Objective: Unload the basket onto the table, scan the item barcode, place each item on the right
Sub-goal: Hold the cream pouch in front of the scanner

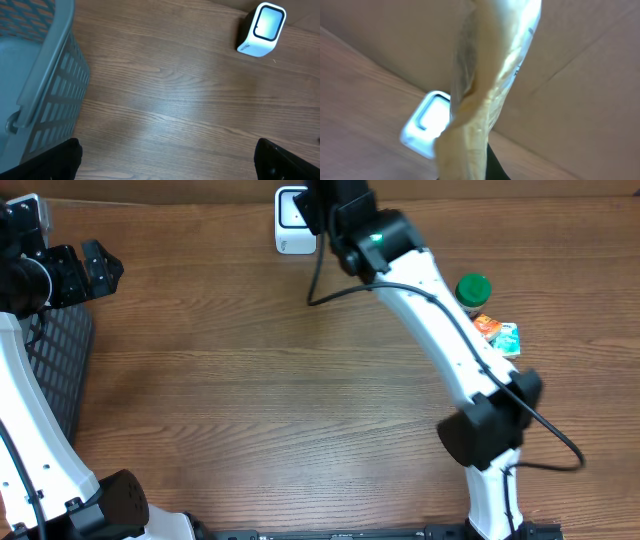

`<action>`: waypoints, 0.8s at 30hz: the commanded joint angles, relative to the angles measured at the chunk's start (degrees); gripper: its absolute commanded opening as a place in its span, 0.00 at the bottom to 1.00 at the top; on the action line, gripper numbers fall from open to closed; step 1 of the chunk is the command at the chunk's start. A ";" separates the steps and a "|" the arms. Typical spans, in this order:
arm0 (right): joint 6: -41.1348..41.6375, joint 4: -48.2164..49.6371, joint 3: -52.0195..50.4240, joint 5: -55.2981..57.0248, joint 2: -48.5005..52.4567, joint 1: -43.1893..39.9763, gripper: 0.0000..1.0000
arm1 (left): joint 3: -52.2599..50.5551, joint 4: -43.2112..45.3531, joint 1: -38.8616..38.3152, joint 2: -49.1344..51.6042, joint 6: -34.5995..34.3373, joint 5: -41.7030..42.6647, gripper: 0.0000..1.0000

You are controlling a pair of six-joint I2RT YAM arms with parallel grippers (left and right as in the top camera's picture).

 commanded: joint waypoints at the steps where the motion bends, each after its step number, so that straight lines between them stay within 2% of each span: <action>1: -9.86 4.04 0.81 11.87 6.84 -0.59 0.04 | 0.15 0.02 -0.39 0.20 0.66 -0.15 1.00; 4: -15.63 9.03 0.81 17.00 13.53 -0.59 0.04 | 0.15 0.02 -0.39 0.20 0.66 -0.15 1.00; 10: -25.07 14.51 0.81 19.47 20.35 0.31 0.04 | 0.15 0.02 -0.39 0.20 0.66 -0.15 1.00; 24: -25.49 16.63 0.81 19.98 21.66 2.32 0.04 | 0.15 0.02 -0.39 0.20 0.66 -0.15 1.00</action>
